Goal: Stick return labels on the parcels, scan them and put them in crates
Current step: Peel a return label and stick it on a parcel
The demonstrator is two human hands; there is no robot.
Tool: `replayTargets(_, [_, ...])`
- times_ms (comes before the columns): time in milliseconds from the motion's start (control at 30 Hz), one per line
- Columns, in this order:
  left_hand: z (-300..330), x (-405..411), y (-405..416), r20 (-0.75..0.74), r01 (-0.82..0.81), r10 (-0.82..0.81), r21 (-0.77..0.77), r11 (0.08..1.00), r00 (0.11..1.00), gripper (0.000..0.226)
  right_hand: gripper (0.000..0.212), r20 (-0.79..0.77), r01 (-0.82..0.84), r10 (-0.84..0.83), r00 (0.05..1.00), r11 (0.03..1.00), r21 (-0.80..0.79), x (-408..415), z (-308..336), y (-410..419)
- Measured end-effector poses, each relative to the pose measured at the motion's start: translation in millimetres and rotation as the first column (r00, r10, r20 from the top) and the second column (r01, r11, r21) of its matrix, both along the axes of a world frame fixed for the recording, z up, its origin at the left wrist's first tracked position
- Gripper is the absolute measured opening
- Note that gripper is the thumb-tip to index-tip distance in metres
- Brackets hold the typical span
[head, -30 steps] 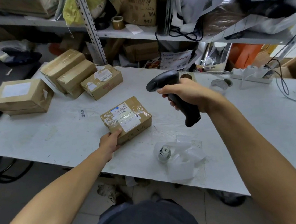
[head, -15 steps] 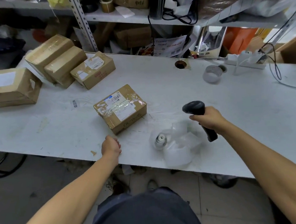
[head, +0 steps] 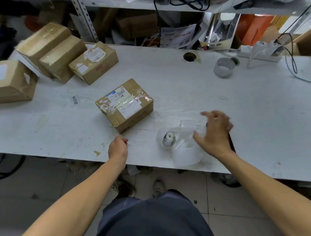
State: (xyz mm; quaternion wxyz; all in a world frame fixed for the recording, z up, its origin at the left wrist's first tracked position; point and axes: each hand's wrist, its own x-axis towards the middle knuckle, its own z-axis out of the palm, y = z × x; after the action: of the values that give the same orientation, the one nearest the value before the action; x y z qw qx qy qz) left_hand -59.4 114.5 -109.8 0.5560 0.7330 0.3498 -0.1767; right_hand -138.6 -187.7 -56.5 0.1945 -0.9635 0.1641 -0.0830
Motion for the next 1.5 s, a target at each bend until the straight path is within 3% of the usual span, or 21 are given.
replayTargets(100, [0, -3, 0, 0.013, 0.004, -0.004, 0.005, 1.000, 1.000, 0.046, 0.057, -0.089, -0.474, 0.476, 0.875, 0.879, 0.046, 16, -4, 29])
replayTargets(200, [6, -8, -2, 0.025, 0.013, -0.013, -0.005, 1.000, 1.000, 0.046, 0.049, -0.249, -0.595, 0.619, 0.744, 0.785, 0.172, 34, -6, 55])
replayTargets(267, [12, -14, -3, 0.071, 0.065, -0.065, 0.001, 0.998, 0.995, 0.038, 0.034, -0.237, -0.535, 0.593, 0.769, 0.801, 0.267, 45, -8, 64])
replayTargets(333, [19, -23, -4, 0.176, 0.210, -0.218, 0.066, 0.976, 0.960, 0.028, 0.024, -0.203, -0.387, 0.489, 0.848, 0.835, 0.391, 53, -9, 69])
replayTargets(400, [28, -31, -6, 0.303, 0.378, -0.433, 0.224, 0.898, 0.849, 0.011, 0.024, -0.199, -0.176, 0.333, 0.922, 0.816, 0.551, 60, -8, 72])
replayTargets(433, [32, -34, -8, 0.371, 0.432, -0.519, 0.296, 0.852, 0.770, 0.005, 0.027, -0.216, -0.063, 0.262, 0.940, 0.760, 0.647, 62, -6, 74])
replayTargets(533, [38, -33, -17, 0.505, 0.507, -0.682, 0.457, 0.731, 0.528, 0.040, 0.024, -0.287, 0.151, 0.180, 0.941, 0.534, 0.832, 66, 2, 81])
replayTargets(633, [42, -24, -28, 0.539, 0.500, -0.722, 0.523, 0.691, 0.434, 0.049, 0.023, -0.328, 0.230, 0.184, 0.927, 0.412, 0.882, 68, 9, 84])
replayTargets(800, [42, -17, -35, 0.563, 0.526, -0.642, 0.381, 0.760, 0.520, 0.035, 0.026, -0.333, 0.277, 0.164, 0.928, 0.294, 0.915, 64, 13, 82])
replayTargets(933, [45, -18, -39, 0.527, 0.549, -0.586, 0.247, 0.799, 0.616, 0.025, 0.027, -0.209, 0.145, 0.266, 0.941, 0.241, 0.960, 53, 11, 76])
replayTargets(1100, [47, -21, -43, 0.481, 0.589, -0.583, 0.158, 0.792, 0.655, 0.019, 0.023, -0.173, 0.071, 0.229, 0.958, 0.393, 0.917, 48, 6, 69])
replayTargets(1233, [45, -17, -46, 0.404, 0.544, -0.483, -0.046, 0.838, 0.777, 0.020, 0.022, -0.162, 0.039, 0.265, 0.951, 0.416, 0.908, 51, 6, 63])
replayTargets(1367, [53, -11, -46, 0.349, 0.340, -0.263, -0.182, 0.923, 0.899, 0.018, 0.020, -0.118, -0.024, 0.270, 0.956, 0.470, 0.883, 56, 10, 57])
replayTargets(1500, [62, 3, -33, 0.358, 0.162, -0.091, -0.171, 0.972, 0.929, 0.013, 0.018, -0.063, -0.022, 0.121, 0.991, 0.600, 0.800, 65, 8, 46])
